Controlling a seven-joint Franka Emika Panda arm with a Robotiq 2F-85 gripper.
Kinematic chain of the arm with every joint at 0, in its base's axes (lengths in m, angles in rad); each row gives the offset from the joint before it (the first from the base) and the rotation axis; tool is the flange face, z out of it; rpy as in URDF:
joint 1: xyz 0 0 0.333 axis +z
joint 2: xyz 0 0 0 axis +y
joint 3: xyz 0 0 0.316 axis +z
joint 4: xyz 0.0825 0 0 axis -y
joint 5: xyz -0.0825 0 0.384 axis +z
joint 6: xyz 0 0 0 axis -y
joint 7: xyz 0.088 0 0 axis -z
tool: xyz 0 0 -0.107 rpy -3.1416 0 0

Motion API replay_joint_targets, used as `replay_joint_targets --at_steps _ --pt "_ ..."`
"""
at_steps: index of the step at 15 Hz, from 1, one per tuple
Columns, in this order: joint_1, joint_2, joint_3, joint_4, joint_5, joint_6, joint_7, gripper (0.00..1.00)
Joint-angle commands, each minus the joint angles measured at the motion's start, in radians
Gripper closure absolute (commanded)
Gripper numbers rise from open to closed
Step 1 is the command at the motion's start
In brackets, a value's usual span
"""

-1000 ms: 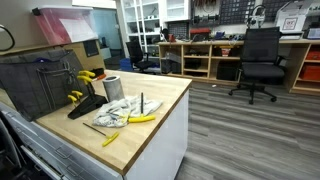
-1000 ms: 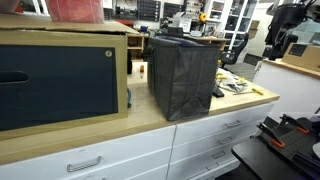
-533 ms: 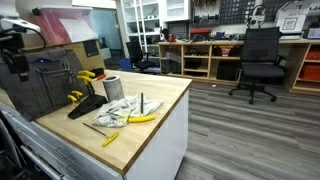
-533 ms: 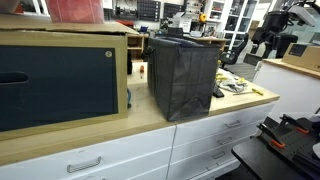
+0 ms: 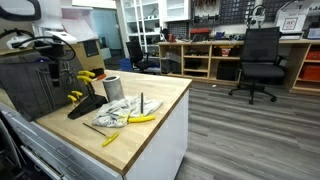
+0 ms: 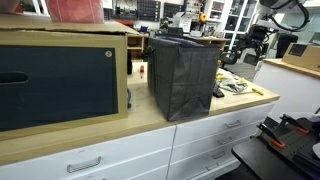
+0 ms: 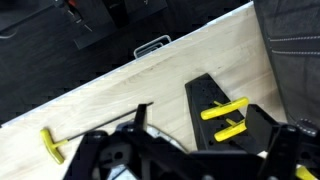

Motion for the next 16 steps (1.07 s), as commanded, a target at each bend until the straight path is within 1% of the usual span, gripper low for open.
replay_joint_targets --at_steps 1,4,7,9,12,16 --pt "-0.027 0.083 -0.022 0.045 0.003 0.01 0.148 0.0" --pt "-0.048 0.136 -0.053 0.042 0.012 0.05 0.254 0.0" --pt "-0.061 0.188 -0.085 0.025 0.011 0.124 0.367 0.0" --pt "-0.066 0.231 -0.105 0.017 0.02 0.187 0.439 0.0" --pt "-0.06 0.292 -0.132 0.007 0.001 0.297 0.562 0.0" --pt "-0.052 0.361 -0.164 -0.005 -0.018 0.408 0.674 0.0"
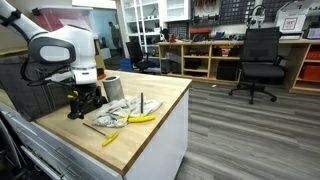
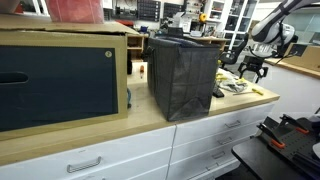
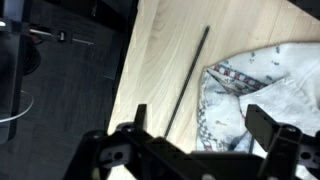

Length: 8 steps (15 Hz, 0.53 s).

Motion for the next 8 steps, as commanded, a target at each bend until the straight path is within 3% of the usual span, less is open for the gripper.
replay_joint_targets --at_steps 1,8 --pt "0.014 0.041 -0.033 -0.019 -0.023 0.089 0.104 0.0" --pt "-0.015 0.094 -0.11 -0.055 -0.012 0.159 0.157 0.0"
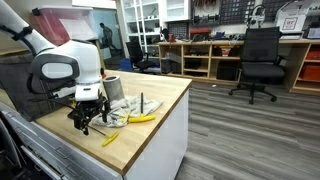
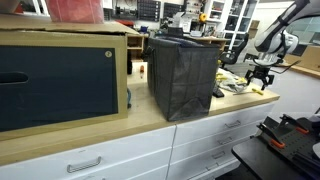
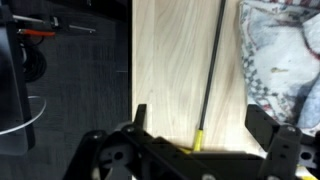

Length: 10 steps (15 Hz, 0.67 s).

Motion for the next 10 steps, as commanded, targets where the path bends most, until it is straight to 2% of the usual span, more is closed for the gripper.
replay_joint_targets --at_steps 1,10 --pt "-0.009 0.01 -0.029 -0.028 -0.01 0.042 0.036 0.0" --pt "-0.008 0.037 -0.062 -0.028 -0.01 0.081 0.031 0.0"
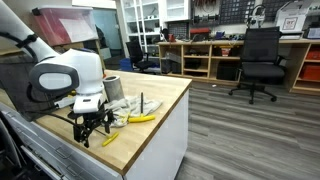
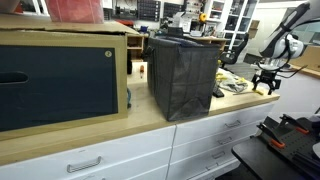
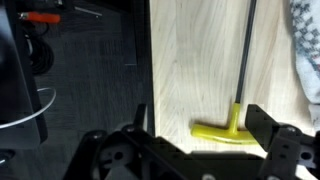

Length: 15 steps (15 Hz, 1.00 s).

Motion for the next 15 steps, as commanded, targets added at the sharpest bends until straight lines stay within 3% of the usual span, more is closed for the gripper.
replay_joint_targets --at_steps 1,3,11,13,15 --pt "0.008 -0.007 -0.003 -0.003 -0.011 0.031 0.03 0.0" --pt "0.009 -0.01 0.001 0.0 -0.011 0.026 0.022 0.26" --pt "0.036 -0.038 0.014 -0.003 -0.017 0.034 0.018 0.88" --pt "0.051 -0.056 0.017 -0.01 -0.03 0.043 0.021 1.0" --pt "0.059 -0.08 0.025 -0.014 -0.035 0.044 0.018 1.0"
